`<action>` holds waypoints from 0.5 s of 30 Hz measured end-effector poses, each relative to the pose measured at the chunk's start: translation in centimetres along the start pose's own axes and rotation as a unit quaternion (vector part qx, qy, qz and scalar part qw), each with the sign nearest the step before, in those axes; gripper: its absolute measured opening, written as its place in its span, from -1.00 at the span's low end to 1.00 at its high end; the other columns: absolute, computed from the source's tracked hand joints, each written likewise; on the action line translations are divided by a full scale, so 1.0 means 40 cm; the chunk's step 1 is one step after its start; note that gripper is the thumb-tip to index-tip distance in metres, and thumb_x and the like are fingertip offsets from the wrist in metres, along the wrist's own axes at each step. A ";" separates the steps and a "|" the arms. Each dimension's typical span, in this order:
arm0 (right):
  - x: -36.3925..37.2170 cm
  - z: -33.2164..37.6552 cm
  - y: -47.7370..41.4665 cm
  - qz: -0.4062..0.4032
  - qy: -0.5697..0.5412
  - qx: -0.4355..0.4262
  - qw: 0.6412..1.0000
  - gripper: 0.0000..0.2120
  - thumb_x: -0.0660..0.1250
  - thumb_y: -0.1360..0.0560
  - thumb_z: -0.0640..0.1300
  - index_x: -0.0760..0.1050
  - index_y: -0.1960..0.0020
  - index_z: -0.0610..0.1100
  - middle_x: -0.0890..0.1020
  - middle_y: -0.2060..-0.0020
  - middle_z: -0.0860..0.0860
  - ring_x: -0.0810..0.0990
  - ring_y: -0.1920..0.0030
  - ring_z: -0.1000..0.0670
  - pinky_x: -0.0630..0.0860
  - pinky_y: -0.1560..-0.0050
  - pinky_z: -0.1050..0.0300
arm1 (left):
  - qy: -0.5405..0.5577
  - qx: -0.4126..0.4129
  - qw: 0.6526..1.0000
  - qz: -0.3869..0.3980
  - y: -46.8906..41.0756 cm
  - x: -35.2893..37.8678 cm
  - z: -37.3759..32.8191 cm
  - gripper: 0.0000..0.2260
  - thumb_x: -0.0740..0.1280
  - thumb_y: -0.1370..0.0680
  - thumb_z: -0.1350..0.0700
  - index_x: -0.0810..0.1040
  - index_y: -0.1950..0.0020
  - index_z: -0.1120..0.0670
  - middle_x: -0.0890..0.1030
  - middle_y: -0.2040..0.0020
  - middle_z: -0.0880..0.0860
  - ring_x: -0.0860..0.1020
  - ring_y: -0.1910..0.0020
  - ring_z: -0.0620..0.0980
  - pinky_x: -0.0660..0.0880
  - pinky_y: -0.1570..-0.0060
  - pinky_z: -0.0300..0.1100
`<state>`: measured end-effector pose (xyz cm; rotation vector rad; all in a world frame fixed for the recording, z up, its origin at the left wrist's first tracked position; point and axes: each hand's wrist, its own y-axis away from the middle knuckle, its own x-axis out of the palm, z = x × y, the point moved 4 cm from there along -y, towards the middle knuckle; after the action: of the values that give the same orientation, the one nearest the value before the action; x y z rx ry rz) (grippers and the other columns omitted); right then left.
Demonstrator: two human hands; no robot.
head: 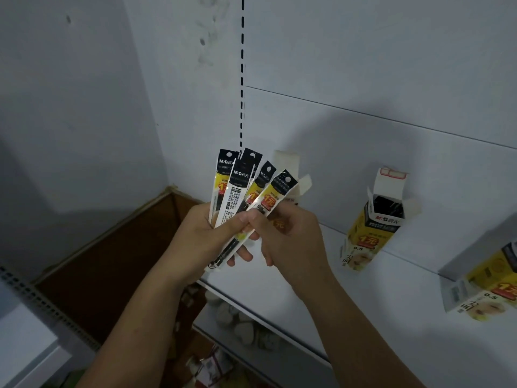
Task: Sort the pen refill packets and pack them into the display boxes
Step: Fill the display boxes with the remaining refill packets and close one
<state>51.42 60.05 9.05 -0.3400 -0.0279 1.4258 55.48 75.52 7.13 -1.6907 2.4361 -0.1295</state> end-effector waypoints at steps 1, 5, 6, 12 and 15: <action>-0.002 -0.003 0.002 -0.005 -0.014 0.008 1.000 -0.90 0.39 -0.62 -0.03 0.66 0.04 0.04 0.62 0.43 0.07 0.47 0.53 0.07 0.45 0.45 0.24 | 0.004 0.000 1.000 0.006 0.001 0.000 0.002 -0.78 0.33 -0.65 0.04 0.61 -0.24 0.10 0.74 0.07 0.16 0.72 0.30 0.20 0.61 0.42 -0.13; -0.011 -0.003 0.007 -0.006 -0.038 0.018 0.999 -0.86 0.40 -0.62 -0.10 0.64 0.10 -0.07 0.59 0.49 0.10 0.47 0.53 0.10 0.43 0.44 0.28 | 0.006 0.012 0.998 0.056 0.002 0.007 0.012 -0.65 0.31 -0.64 -0.13 0.61 -0.22 0.12 0.73 0.09 0.19 0.70 0.32 0.23 0.59 0.43 -0.13; -0.013 0.000 0.008 -0.007 -0.040 0.012 0.999 -0.87 0.41 -0.62 -0.11 0.64 0.10 -0.09 0.61 0.48 0.08 0.48 0.53 0.10 0.45 0.44 0.28 | 0.009 0.016 0.997 0.068 0.002 0.014 0.011 -0.58 0.31 -0.62 -0.22 0.61 -0.20 0.12 0.72 0.10 0.20 0.70 0.33 0.22 0.59 0.43 -0.14; -0.043 0.010 0.008 -0.064 -0.042 -0.026 0.997 -0.83 0.42 -0.61 -0.15 0.62 0.14 -0.19 0.68 0.38 -0.02 0.59 0.46 0.06 0.52 0.36 0.24 | 0.026 -0.007 0.999 0.034 -0.009 0.042 0.002 -0.59 0.14 -0.68 -0.14 0.64 -0.09 0.12 0.73 0.16 0.19 0.68 0.38 0.18 0.59 0.44 -0.13; -0.076 0.029 0.008 -0.104 -0.049 -0.053 0.992 -0.84 0.41 -0.61 -0.18 0.64 0.14 -0.19 0.71 0.35 -0.02 0.60 0.44 0.14 0.47 0.36 0.34 | 0.014 0.000 1.000 -0.007 -0.020 0.038 -0.003 -0.59 0.19 -0.64 -0.13 0.61 -0.03 0.19 0.71 0.23 0.21 0.68 0.39 0.18 0.57 0.46 -0.13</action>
<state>50.39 57.37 10.62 -0.3439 -0.2132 1.2351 55.67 73.82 7.24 -1.7178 2.4456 -0.1555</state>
